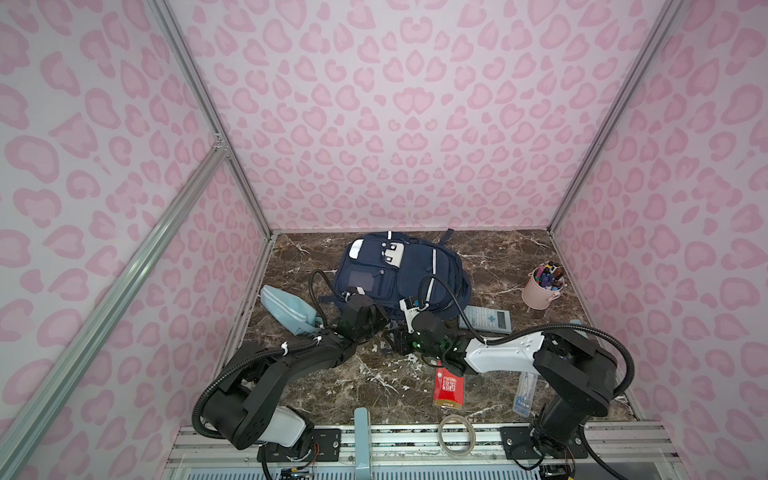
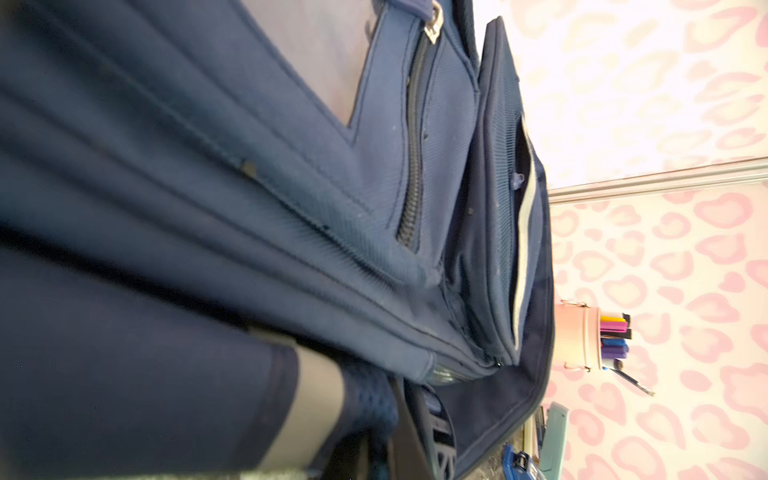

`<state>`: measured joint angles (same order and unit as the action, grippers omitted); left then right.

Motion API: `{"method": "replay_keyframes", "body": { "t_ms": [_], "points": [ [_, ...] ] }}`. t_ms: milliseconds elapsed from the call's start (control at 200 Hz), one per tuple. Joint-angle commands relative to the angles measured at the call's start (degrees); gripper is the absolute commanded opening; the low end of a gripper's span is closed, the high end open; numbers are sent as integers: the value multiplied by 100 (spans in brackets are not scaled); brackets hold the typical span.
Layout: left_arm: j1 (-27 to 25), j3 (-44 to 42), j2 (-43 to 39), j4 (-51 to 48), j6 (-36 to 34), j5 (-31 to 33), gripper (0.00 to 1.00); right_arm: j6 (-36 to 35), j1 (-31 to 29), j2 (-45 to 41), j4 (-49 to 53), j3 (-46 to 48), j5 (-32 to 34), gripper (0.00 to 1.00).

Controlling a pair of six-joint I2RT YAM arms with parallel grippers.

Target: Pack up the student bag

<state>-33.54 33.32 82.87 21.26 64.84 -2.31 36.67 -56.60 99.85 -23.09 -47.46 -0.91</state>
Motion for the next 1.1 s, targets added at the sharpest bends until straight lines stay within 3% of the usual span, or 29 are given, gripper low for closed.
{"method": "replay_keyframes", "body": {
  "t_ms": [0, 95, 240, 370, 560, 750, 1095],
  "points": [
    [-38, 57, -112, 90, -57, -127, 3, -358, -96, 202, 516, -362, 1133, 56],
    [-34, 2, -164, 59, -71, -87, 3, -476, -142, 297, 773, -511, 1948, 59],
    [-65, -71, -201, 189, 2, -208, 3, -738, -143, 491, -9, -381, 2059, 57],
    [-45, -53, -240, 151, -17, -277, 3, -1143, -158, 696, -628, -421, 2037, 37],
    [-38, -159, -219, 293, 70, -404, 3, -1362, -159, 750, -1654, -189, 1718, 25],
    [51, -200, -282, 152, -25, -365, 3, -1479, -169, 822, -1658, -141, 1451, 0],
    [331, -252, -552, -5, -166, -424, 3, -1222, -150, 31, -571, 222, 1303, 0]
  ]
}}
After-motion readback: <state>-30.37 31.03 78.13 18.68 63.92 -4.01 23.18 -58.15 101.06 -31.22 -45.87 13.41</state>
